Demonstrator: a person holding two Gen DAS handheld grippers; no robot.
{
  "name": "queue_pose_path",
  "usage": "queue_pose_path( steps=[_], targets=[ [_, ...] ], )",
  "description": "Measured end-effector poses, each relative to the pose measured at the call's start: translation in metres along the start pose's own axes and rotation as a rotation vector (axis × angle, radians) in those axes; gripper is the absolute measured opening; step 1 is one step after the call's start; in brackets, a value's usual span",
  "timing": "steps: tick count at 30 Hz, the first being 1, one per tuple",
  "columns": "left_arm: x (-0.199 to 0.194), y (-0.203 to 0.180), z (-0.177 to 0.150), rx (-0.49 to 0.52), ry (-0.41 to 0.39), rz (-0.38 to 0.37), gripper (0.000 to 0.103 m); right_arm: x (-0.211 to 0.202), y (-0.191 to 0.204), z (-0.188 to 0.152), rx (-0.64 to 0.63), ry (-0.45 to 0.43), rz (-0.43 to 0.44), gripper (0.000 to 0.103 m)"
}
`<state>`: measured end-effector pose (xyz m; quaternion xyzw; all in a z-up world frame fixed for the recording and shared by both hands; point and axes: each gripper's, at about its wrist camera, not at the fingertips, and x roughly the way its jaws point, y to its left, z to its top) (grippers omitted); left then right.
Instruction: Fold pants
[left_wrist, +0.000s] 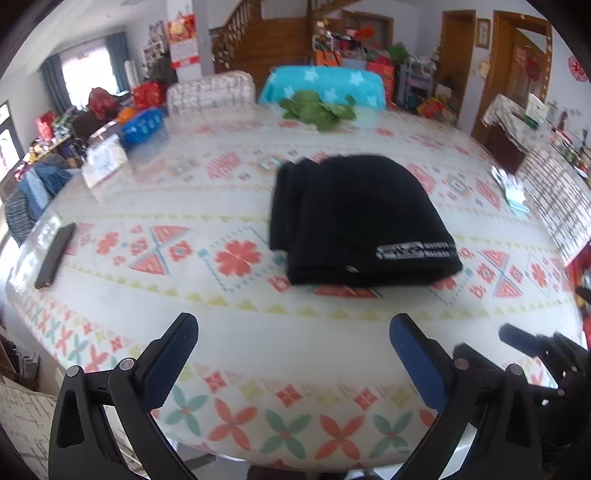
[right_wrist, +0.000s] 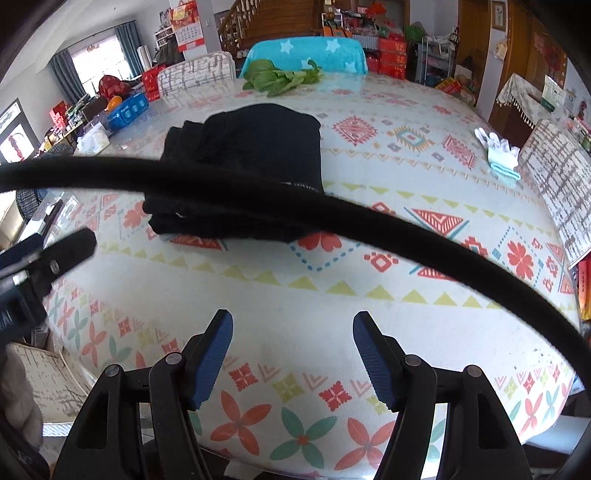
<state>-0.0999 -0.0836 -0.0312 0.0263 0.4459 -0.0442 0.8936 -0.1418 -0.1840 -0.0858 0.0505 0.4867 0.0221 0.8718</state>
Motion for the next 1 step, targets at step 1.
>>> queue_pose_path(
  steps=[1],
  targets=[
    [0.0012,-0.0038,-0.0016,0.010,0.009,-0.004,0.103,0.0008,-0.0014,-0.0001,0.001,0.002,-0.001,0.072]
  ],
)
